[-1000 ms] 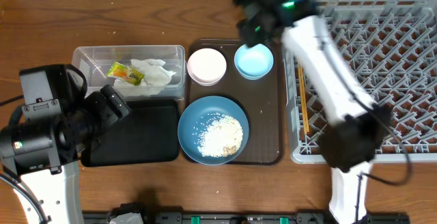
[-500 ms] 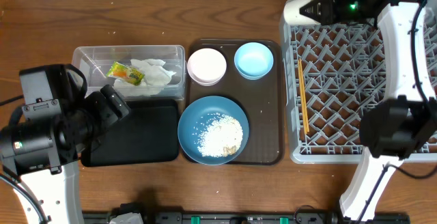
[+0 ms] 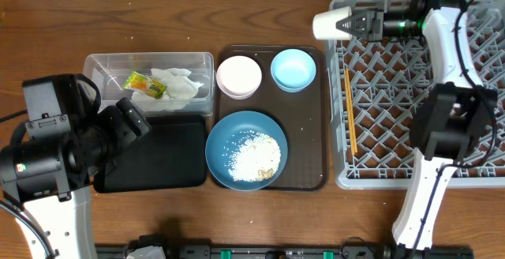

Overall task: Sort waste into correct bins and load items into the dishwasher rack
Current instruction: 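Set the white cup upright in the rack's back-left corner and release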

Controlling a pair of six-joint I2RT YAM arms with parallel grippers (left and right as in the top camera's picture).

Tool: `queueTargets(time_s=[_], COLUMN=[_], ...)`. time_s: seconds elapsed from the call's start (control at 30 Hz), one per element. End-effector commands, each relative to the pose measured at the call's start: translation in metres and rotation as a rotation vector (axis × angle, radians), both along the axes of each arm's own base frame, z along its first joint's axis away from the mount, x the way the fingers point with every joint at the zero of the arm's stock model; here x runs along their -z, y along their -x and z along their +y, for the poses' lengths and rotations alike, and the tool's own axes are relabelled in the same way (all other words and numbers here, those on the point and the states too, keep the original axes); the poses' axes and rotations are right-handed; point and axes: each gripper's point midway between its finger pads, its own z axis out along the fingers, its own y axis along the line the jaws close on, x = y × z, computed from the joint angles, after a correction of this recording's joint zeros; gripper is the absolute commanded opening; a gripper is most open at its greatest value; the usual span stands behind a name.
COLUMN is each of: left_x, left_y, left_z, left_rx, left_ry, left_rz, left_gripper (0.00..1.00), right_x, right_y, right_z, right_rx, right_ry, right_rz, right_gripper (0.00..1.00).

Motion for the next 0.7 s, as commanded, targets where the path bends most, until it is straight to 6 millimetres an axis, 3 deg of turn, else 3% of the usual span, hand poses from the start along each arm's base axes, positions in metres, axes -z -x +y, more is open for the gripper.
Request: queueTargets(time_s=[0.0,0.67], left_x=[-0.005,-0.005], left_y=[-0.001,-0.001], left_z=[0.003,0.003], left_rx=[-0.011,-0.011], left_ry=[-0.010,-0.010], left_rz=[-0.013,-0.013], left_gripper=[0.91,0.91], right_x=[0.014,0.081], right_y=[-0.002,0.003], right_z=[-0.001,-0.040], right_rx=[-0.018,0.051], right_ry=[-0.048,0.247], right_rz=[-0.015,0.141], right_gripper=[0.01,0.04])
